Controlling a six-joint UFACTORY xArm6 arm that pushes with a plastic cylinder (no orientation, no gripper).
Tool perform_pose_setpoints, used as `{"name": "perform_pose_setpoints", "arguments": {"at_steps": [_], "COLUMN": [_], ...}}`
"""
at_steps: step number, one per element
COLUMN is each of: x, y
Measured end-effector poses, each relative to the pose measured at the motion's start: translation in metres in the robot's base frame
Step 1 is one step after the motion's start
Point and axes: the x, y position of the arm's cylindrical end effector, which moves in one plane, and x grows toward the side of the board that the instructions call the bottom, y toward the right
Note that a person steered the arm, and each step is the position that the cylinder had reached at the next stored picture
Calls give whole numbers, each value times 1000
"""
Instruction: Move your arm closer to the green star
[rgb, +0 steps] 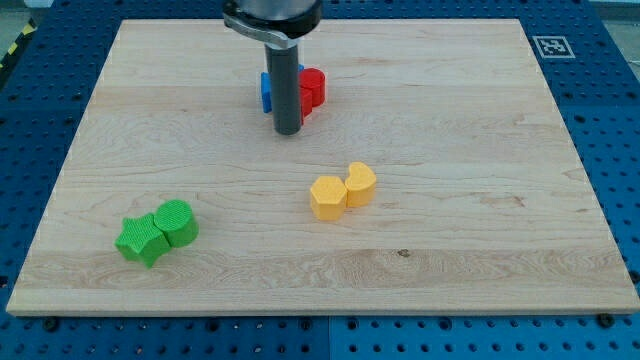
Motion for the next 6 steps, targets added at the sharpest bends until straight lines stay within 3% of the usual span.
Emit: {"name": "perform_pose_setpoints", "arguments": {"at_steps": [1, 2, 3, 4, 5, 6], "x": [14, 36, 77, 150, 198, 186], "y": [-41, -120, -199, -228, -208, -160]}}
